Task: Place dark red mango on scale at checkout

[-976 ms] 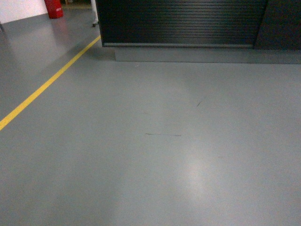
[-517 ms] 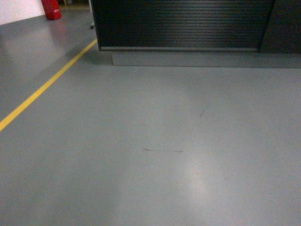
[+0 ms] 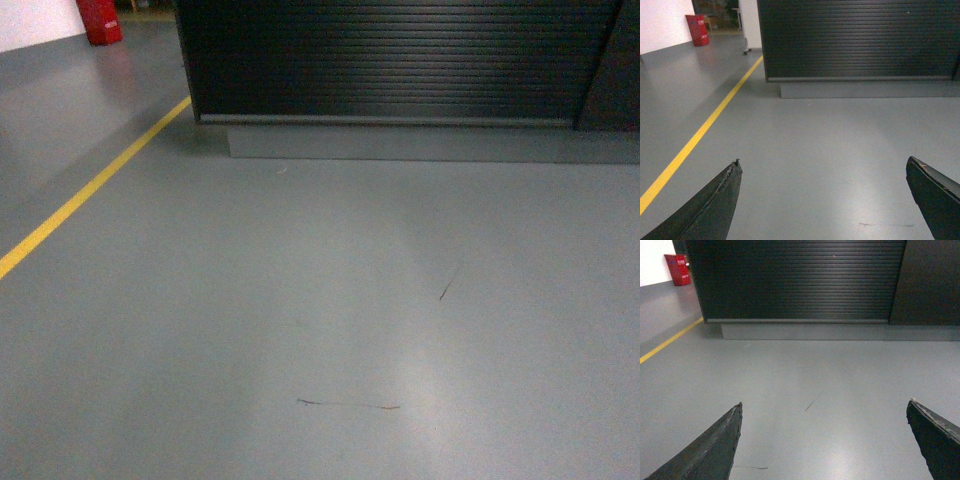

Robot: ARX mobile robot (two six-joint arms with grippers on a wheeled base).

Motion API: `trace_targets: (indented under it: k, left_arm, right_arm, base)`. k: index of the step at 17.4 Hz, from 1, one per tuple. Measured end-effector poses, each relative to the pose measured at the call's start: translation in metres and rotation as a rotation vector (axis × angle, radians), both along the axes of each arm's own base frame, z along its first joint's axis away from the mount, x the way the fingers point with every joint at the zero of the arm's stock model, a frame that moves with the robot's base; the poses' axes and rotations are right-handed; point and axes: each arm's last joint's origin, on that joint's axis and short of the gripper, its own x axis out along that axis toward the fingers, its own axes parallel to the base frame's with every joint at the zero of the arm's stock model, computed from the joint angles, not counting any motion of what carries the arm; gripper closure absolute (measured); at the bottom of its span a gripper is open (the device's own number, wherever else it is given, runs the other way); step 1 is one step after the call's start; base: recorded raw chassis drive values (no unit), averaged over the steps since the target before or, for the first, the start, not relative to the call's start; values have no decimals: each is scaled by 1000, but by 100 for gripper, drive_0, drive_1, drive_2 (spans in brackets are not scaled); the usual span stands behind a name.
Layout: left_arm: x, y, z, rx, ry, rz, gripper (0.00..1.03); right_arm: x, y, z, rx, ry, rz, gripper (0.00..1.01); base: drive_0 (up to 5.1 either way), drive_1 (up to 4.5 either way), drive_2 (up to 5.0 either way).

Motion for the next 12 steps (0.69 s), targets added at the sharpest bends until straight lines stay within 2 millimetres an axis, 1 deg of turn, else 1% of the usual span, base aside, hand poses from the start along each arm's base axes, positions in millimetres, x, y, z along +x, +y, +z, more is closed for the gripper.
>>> trace_targets:
  k: [12]
  left_arm:
    - [0,0,0,0,-1,0,5]
  right_arm:
    - [0,0,0,0,-3,0,3]
  base:
    - [-6,426,-437]
